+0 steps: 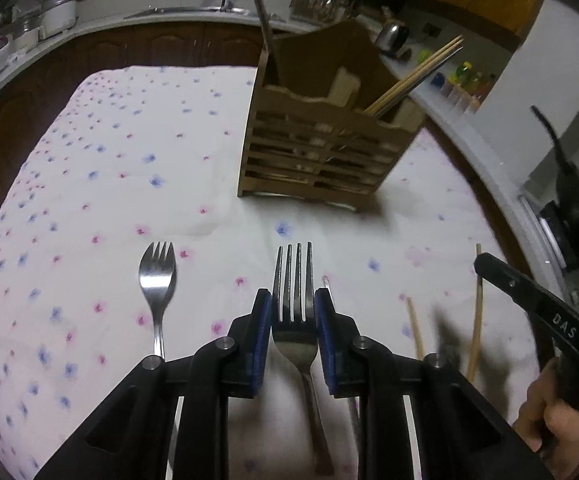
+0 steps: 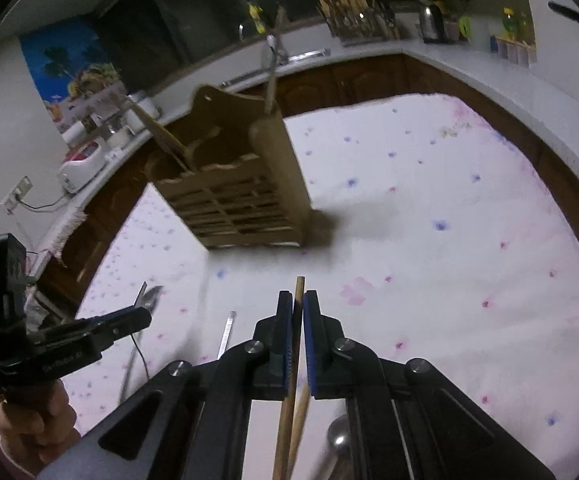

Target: Organize utensils

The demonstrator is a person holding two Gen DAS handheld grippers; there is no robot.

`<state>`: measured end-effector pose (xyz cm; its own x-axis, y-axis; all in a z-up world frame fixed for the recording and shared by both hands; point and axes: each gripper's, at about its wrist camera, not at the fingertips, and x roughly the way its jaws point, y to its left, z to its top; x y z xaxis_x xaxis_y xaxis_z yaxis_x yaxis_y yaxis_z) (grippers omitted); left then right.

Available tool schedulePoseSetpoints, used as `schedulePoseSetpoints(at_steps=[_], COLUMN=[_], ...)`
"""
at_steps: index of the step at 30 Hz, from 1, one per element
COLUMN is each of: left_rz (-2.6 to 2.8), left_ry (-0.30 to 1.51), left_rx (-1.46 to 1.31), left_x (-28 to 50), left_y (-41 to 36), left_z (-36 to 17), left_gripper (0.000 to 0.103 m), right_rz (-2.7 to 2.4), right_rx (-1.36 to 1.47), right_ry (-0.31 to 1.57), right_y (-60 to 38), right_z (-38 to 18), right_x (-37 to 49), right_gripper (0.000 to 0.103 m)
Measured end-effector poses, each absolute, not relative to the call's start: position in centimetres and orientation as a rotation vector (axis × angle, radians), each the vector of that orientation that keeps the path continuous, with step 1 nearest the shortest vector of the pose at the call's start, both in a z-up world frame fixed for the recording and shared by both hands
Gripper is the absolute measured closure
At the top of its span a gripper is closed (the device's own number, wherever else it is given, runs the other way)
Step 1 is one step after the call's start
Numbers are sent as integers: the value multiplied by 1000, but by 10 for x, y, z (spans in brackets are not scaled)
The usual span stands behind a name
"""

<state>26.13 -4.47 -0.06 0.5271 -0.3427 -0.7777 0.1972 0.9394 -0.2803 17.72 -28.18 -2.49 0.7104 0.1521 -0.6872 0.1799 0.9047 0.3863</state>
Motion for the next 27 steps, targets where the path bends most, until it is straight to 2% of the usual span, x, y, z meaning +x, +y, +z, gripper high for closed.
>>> schedulePoseSetpoints(at_steps=[14, 27], left_rz=[-345, -359], left_ry=[839, 748], left_rx=[-179, -178], left_x=[183, 158], left_y=[-20, -5], left_z=[49, 83], left_gripper=[85, 85], right_rz=[15, 24], right_rx=[425, 408], right_ry=[696, 606], right_y=[-265, -260], right_z=[19, 56], right_x=[137, 121], right_gripper=[98, 98])
